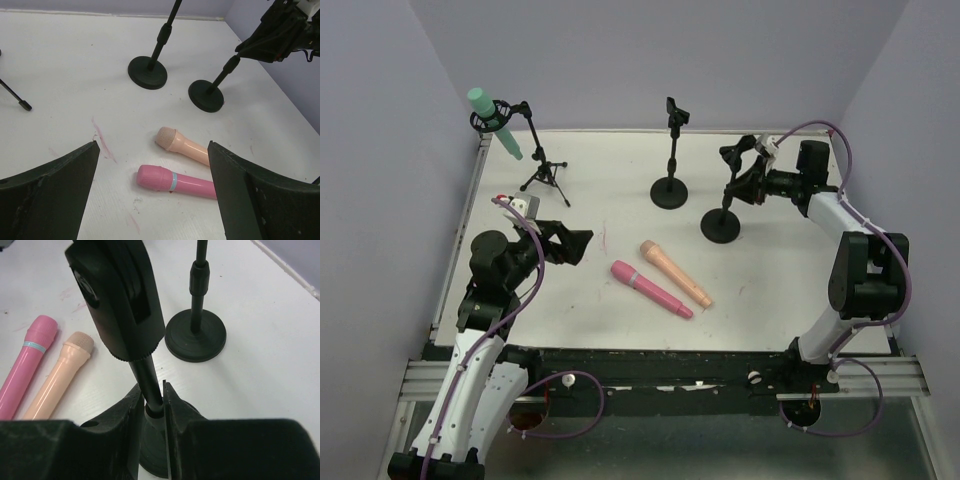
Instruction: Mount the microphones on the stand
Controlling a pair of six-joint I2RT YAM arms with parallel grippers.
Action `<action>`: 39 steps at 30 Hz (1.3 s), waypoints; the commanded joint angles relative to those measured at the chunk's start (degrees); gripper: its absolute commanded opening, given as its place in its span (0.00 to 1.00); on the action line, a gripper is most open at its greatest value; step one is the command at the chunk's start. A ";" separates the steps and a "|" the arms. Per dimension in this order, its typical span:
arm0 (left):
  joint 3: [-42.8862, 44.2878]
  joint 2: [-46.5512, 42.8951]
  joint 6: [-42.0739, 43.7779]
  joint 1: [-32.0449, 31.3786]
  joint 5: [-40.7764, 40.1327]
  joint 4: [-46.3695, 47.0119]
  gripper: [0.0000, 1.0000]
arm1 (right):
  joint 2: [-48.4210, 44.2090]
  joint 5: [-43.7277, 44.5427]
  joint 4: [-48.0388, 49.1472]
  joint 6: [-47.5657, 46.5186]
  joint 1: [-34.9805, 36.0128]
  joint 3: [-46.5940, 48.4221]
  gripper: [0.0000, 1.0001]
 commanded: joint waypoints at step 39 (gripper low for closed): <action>-0.31 2.98 -6.74 0.40 5.10 3.25 0.98 | -17.15 7.08 12.98 6.35 13.93 -20.09 0.58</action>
